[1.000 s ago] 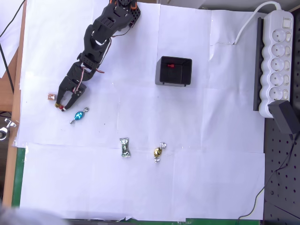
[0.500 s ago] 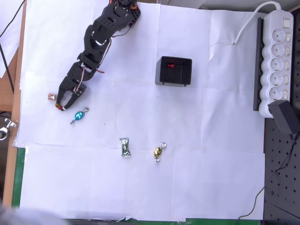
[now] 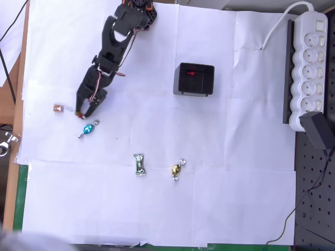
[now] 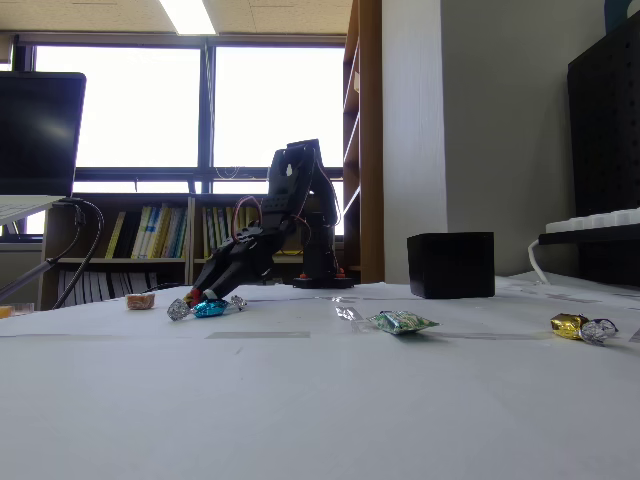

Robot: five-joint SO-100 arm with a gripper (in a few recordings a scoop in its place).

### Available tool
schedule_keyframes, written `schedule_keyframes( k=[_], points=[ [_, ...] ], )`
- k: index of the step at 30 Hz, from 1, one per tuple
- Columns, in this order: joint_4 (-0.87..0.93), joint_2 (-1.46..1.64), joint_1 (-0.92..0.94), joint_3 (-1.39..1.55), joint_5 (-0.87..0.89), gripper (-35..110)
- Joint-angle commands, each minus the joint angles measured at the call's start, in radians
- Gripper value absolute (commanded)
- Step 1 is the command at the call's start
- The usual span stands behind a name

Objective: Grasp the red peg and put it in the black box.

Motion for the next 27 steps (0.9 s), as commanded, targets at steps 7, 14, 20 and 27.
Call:
schedule_keyframes(
  k=[7,14,20,27],
  points=[
    [0.387,-0.411,-0.020,-0.104,0.011,0],
    [0.808,-0.658,-0.179,-0.130,0.098,0],
    [1.298,-0.627,-0.383,0.216,0.310,0],
    [1.571,-0.451,-0.575,0.604,0.469,0]
  ],
)
